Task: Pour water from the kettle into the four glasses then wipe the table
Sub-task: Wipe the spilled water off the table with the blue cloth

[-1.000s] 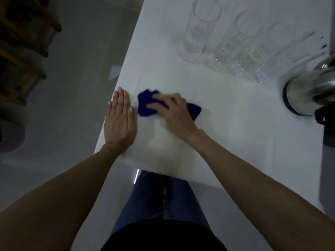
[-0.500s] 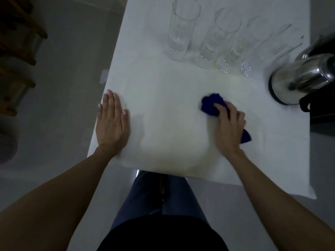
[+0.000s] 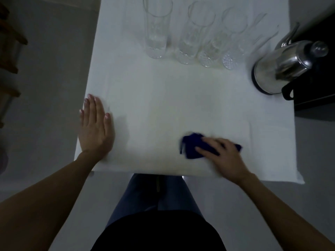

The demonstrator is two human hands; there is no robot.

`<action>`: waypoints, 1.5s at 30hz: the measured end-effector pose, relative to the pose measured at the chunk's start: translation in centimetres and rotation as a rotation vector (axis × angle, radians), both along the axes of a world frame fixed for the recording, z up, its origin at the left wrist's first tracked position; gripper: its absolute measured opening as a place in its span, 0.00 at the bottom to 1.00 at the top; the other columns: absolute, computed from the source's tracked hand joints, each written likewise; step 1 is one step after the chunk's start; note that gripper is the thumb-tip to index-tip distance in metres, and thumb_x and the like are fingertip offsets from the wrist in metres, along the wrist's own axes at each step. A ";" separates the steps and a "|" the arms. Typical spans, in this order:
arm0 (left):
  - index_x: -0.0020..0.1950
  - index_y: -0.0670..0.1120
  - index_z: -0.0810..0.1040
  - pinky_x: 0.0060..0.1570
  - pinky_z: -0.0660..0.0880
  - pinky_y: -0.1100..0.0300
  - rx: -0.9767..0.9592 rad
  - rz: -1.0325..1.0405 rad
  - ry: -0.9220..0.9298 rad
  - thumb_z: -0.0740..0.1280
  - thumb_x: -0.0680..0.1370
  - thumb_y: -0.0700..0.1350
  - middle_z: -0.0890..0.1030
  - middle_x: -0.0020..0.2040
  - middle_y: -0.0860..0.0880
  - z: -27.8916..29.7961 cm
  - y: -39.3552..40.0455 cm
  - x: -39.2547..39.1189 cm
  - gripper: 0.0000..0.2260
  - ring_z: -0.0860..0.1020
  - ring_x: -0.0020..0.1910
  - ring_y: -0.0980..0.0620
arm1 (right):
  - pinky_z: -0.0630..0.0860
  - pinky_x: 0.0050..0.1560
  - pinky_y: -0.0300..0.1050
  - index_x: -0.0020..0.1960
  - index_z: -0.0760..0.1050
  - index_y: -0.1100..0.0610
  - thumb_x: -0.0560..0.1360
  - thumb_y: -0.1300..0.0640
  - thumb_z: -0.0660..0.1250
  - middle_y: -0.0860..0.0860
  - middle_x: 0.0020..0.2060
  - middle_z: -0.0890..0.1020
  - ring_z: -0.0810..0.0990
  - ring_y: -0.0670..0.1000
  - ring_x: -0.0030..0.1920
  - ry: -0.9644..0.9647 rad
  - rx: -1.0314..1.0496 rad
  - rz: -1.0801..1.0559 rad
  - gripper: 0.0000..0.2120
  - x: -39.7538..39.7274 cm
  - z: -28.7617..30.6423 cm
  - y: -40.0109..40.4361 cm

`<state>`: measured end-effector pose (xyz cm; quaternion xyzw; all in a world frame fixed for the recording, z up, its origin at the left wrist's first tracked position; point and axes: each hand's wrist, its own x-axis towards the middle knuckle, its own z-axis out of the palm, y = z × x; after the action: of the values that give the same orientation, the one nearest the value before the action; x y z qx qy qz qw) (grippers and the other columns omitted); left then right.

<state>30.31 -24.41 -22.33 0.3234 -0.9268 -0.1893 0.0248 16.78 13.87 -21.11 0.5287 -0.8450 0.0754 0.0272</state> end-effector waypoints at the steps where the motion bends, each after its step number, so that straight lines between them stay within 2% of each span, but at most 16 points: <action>1: 0.79 0.42 0.46 0.77 0.42 0.52 -0.007 -0.001 -0.007 0.41 0.83 0.51 0.46 0.80 0.45 0.0 0.0 0.0 0.26 0.44 0.79 0.50 | 0.72 0.52 0.56 0.68 0.71 0.49 0.74 0.68 0.63 0.56 0.69 0.71 0.73 0.62 0.52 0.008 0.010 -0.147 0.26 -1.1 0.3 1.7; 6: 0.79 0.42 0.44 0.77 0.42 0.52 -0.008 0.016 -0.031 0.40 0.82 0.54 0.45 0.80 0.45 0.0 0.3 -0.3 0.28 0.43 0.79 0.50 | 0.74 0.48 0.63 0.66 0.73 0.59 0.69 0.73 0.62 0.65 0.66 0.73 0.73 0.67 0.52 -0.049 -0.118 -1.224 0.26 -3.3 0.9 -4.3; 8: 0.79 0.42 0.44 0.77 0.42 0.52 -0.022 0.015 -0.036 0.39 0.82 0.55 0.45 0.80 0.44 0.1 0.4 -0.3 0.28 0.43 0.79 0.50 | 0.75 0.50 0.62 0.67 0.73 0.60 0.70 0.71 0.61 0.67 0.67 0.72 0.73 0.69 0.53 -0.119 -0.176 -1.342 0.26 -2.8 1.1 -10.2; 11: 0.79 0.42 0.44 0.77 0.41 0.52 -0.027 0.001 -0.035 0.39 0.82 0.56 0.45 0.80 0.44 0.1 0.4 -0.4 0.29 0.43 0.79 0.50 | 0.74 0.53 0.59 0.69 0.74 0.59 0.72 0.69 0.64 0.66 0.68 0.72 0.72 0.66 0.56 -0.191 -0.131 -0.917 0.25 -0.1 1.2 -14.8; 13: 0.79 0.42 0.45 0.77 0.42 0.51 -0.026 0.001 -0.030 0.39 0.82 0.55 0.46 0.80 0.44 0.2 0.4 -0.3 0.28 0.44 0.79 0.49 | 0.73 0.57 0.53 0.70 0.74 0.52 0.79 0.58 0.58 0.59 0.69 0.72 0.70 0.61 0.61 -0.309 -0.014 -0.450 0.20 0.6 1.8 -14.1; 15: 0.79 0.40 0.47 0.77 0.43 0.51 -0.044 0.008 -0.023 0.40 0.82 0.54 0.48 0.80 0.42 0.2 0.5 -0.3 0.28 0.46 0.79 0.47 | 0.69 0.59 0.44 0.70 0.73 0.43 0.82 0.45 0.52 0.49 0.68 0.72 0.68 0.51 0.63 -0.318 -0.018 -0.292 0.20 -1.7 2.9 -11.7; 17: 0.79 0.39 0.49 0.77 0.44 0.50 -0.055 0.013 -0.017 0.41 0.82 0.53 0.50 0.80 0.41 0.2 0.5 -0.4 0.28 0.48 0.79 0.45 | 0.71 0.59 0.48 0.70 0.71 0.43 0.82 0.48 0.54 0.50 0.66 0.72 0.70 0.53 0.62 -0.247 -0.111 -0.575 0.19 -5.4 3.1 -9.5; 20: 0.78 0.38 0.50 0.77 0.47 0.48 -0.072 0.006 -0.013 0.43 0.83 0.51 0.51 0.79 0.39 0.1 0.4 -0.3 0.27 0.50 0.79 0.43 | 0.73 0.55 0.62 0.72 0.71 0.58 0.78 0.68 0.59 0.65 0.68 0.70 0.70 0.68 0.59 -0.117 -0.245 -1.126 0.23 -11.1 1.9 -7.6; 23: 0.79 0.39 0.49 0.77 0.46 0.48 -0.067 0.012 -0.029 0.42 0.82 0.52 0.50 0.80 0.40 0.2 0.4 -0.4 0.27 0.49 0.79 0.44 | 0.73 0.54 0.63 0.74 0.68 0.60 0.76 0.71 0.59 0.68 0.69 0.67 0.70 0.68 0.59 -0.128 -0.177 -1.257 0.27 -13.0 1.3 -9.4; 26: 0.79 0.39 0.48 0.77 0.44 0.49 -0.059 0.014 -0.043 0.41 0.82 0.53 0.48 0.80 0.42 0.2 0.4 -0.5 0.28 0.47 0.79 0.46 | 0.70 0.58 0.57 0.76 0.65 0.57 0.76 0.69 0.61 0.66 0.73 0.64 0.69 0.66 0.61 -0.140 -0.127 -1.240 0.29 -11.8 0.9 -12.9; 30: 0.79 0.40 0.47 0.77 0.44 0.49 -0.049 0.013 -0.059 0.41 0.82 0.54 0.47 0.80 0.42 0.3 0.5 -0.6 0.29 0.46 0.79 0.46 | 0.73 0.52 0.60 0.71 0.73 0.59 0.73 0.68 0.60 0.67 0.68 0.71 0.73 0.68 0.54 -0.215 -0.169 -0.967 0.26 -8.3 0.7 -18.4; 33: 0.79 0.40 0.47 0.77 0.44 0.50 -0.051 0.017 -0.070 0.41 0.82 0.54 0.47 0.80 0.42 0.3 0.4 -0.6 0.28 0.46 0.79 0.47 | 0.75 0.46 0.57 0.67 0.77 0.59 0.71 0.64 0.51 0.66 0.63 0.76 0.74 0.66 0.46 -0.220 -0.164 -0.633 0.28 -4.9 0.6 -21.4; 37: 0.79 0.42 0.44 0.77 0.43 0.51 -0.021 0.006 -0.065 0.40 0.82 0.54 0.44 0.80 0.45 0.5 0.4 -0.5 0.28 0.43 0.79 0.49 | 0.73 0.48 0.57 0.69 0.76 0.57 0.71 0.72 0.59 0.64 0.65 0.75 0.72 0.64 0.52 -0.239 -0.113 -0.110 0.28 -2.5 0.7 -21.3; 39: 0.79 0.41 0.45 0.77 0.43 0.51 -0.031 0.008 -0.056 0.41 0.82 0.54 0.45 0.80 0.44 0.5 0.3 -0.4 0.28 0.44 0.79 0.49 | 0.74 0.54 0.58 0.70 0.75 0.53 0.76 0.69 0.59 0.61 0.66 0.74 0.72 0.63 0.58 -0.271 -0.121 -0.165 0.26 -4.0 1.2 -20.3; 42: 0.79 0.40 0.47 0.77 0.43 0.52 -0.046 0.015 -0.049 0.43 0.83 0.52 0.48 0.80 0.43 0.3 0.1 -0.3 0.27 0.46 0.79 0.47 | 0.76 0.51 0.59 0.71 0.74 0.57 0.73 0.74 0.63 0.64 0.65 0.74 0.73 0.65 0.54 -0.218 -0.285 -0.555 0.28 -6.6 1.7 -21.9; 45: 0.79 0.39 0.49 0.77 0.42 0.53 -0.056 0.012 -0.042 0.43 0.83 0.51 0.49 0.80 0.42 0.0 0.1 -0.4 0.27 0.48 0.79 0.47 | 0.74 0.52 0.61 0.73 0.71 0.59 0.70 0.76 0.66 0.65 0.68 0.71 0.72 0.66 0.54 -0.242 -0.202 -0.603 0.32 -7.1 1.5 -25.6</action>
<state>29.95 -24.31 -22.31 0.3323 -0.9301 -0.1560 0.0154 9.70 -11.72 -19.59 0.2369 -0.9487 0.2095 -0.0002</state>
